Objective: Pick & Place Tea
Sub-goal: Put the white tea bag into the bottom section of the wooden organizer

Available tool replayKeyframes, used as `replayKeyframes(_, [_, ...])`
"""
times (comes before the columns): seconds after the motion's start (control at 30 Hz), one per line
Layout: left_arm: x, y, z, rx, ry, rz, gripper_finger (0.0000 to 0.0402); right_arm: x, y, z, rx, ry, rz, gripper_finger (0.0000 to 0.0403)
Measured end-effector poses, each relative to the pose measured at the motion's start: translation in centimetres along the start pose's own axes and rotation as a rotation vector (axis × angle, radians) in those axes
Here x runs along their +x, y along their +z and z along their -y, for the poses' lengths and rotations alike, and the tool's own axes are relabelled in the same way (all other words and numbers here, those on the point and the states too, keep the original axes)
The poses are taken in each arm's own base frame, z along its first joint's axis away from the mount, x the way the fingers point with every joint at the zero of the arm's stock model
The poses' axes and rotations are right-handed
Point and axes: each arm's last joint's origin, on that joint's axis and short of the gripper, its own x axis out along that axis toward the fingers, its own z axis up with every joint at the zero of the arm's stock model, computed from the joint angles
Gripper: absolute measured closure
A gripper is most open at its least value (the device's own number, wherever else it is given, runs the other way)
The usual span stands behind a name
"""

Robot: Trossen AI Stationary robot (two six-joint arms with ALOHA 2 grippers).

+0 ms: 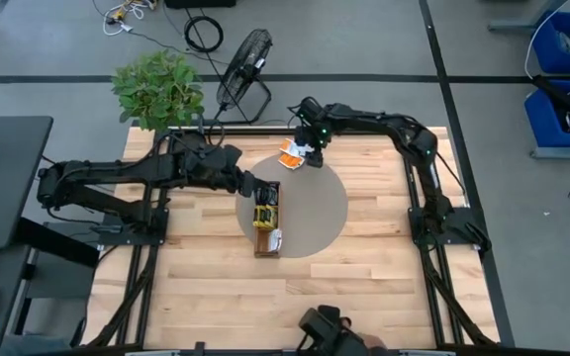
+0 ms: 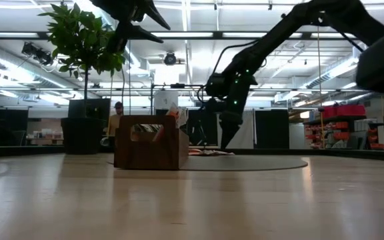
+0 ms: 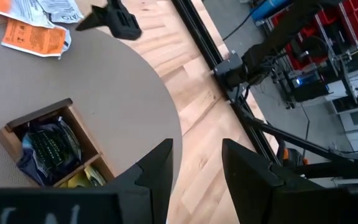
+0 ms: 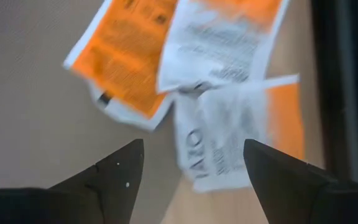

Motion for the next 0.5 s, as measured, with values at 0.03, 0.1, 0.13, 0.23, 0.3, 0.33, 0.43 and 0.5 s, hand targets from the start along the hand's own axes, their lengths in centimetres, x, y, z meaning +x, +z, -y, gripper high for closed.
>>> replayKeyframes(0.03, [0.0, 0.0, 0.0, 0.000, 0.000, 0.000, 0.0259, 0.1, 0.2, 0.2, 0.000, -0.003, 0.005, 0.0119])
replayKeyframes(0.1, [0.0, 0.0, 0.0, 0.000, 0.000, 0.000, 0.0259, 0.1, 0.5, 0.6, 0.004, -0.004, 0.017, 0.0120])
replayKeyframes(0.13, [0.0, 0.0, 0.0, 0.000, 0.000, 0.000, 0.0259, 0.2, 0.5, 0.7, 0.008, 0.001, 0.019, 0.0121])
replayKeyframes(0.23, [0.0, 0.0, 0.0, 0.001, 0.001, 0.000, 0.0259, 0.4, 0.1, 1.0, 0.021, 0.020, 0.010, 0.0131])
replayKeyframes(0.3, [0.0, 0.0, 0.0, 0.001, 0.001, -0.001, 0.0259, 0.6, -0.1, 1.3, 0.029, 0.021, 0.006, 0.0139])
replayKeyframes(0.33, [0.0, 0.0, 0.0, 0.001, 0.001, -0.001, 0.0259, 0.6, -0.2, 1.4, 0.034, 0.022, 0.002, 0.0144])
replayKeyframes(0.43, [0.0, 0.0, 0.0, 0.002, 0.001, -0.001, 0.0259, 0.8, -0.4, 1.8, 0.041, 0.018, 0.005, 0.0154])
replayKeyframes(0.5, [0.0, 0.0, 0.0, 0.002, 0.001, -0.001, 0.0259, 1.0, -0.6, 1.9, 0.047, 0.023, -0.006, 0.0157])
